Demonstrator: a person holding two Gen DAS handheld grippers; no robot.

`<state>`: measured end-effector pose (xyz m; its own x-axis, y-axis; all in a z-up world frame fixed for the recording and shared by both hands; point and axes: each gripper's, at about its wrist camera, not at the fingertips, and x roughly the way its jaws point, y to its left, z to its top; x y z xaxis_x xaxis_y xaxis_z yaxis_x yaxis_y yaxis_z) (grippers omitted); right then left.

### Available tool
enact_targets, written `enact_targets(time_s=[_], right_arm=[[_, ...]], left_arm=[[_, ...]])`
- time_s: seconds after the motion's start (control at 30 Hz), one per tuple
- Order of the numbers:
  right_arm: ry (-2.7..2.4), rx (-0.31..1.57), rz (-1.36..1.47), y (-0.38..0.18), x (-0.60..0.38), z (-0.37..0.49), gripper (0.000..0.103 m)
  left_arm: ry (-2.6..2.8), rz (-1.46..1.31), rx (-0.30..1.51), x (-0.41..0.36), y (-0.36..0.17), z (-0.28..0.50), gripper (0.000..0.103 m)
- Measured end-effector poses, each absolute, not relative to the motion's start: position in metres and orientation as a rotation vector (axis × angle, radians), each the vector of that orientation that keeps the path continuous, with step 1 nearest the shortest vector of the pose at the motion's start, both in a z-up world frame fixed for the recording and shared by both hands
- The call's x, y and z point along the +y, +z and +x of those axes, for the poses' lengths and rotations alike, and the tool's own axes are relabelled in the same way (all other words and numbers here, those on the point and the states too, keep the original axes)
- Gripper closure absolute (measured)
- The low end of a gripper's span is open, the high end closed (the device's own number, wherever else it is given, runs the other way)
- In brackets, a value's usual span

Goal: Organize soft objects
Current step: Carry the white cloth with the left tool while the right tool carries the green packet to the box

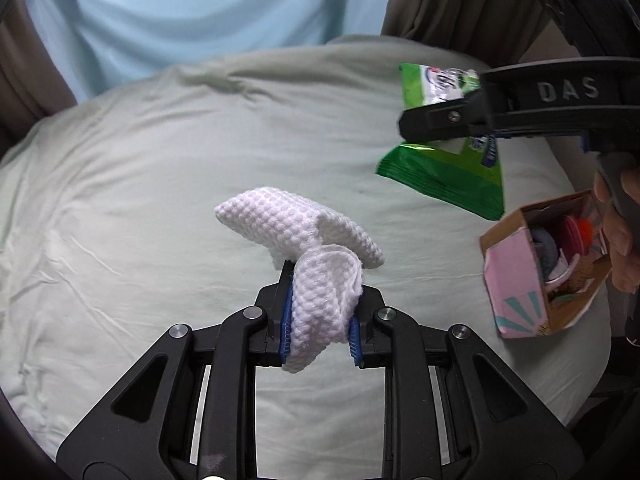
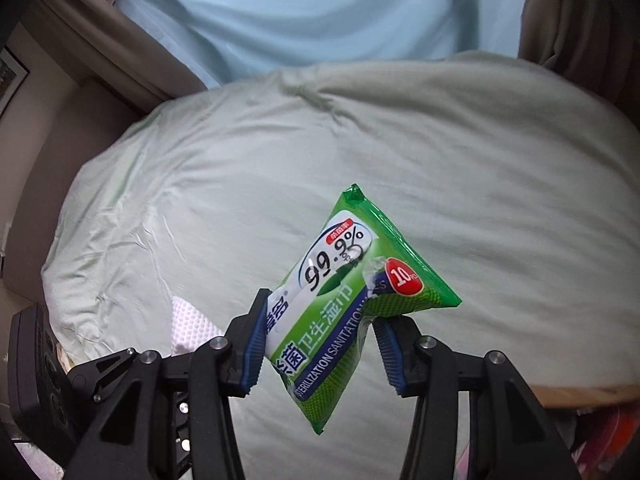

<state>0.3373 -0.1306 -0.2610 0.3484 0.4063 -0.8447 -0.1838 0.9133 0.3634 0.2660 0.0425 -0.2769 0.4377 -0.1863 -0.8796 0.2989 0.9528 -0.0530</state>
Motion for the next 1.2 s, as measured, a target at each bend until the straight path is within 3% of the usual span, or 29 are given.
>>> enact_targets(time_s=[0.3,0.63,0.87,1.2], right_arm=[[0.268,1.026,0.287,-0.166,-0.180,0.252,0.058],[0.156,0.954,0.304,-0.128,-0.272,0.173,0.058],[0.130,0.980,0.290,-0.137,-0.356,0.133,0.058],[0.158,1.091,0.273,-0.205,-0.462,0.134,0.058]], left_arm=[[-0.391,0.166,0.982,0.022,-0.181,0.227,0.084],[-0.477,0.209,0.902,-0.062,-0.128,0.189,0.084],[-0.468,0.184,0.929,-0.150,-0.133,0.167,0.084],[-0.438,0.158,1.068,-0.262,-0.197,0.160,0.084]])
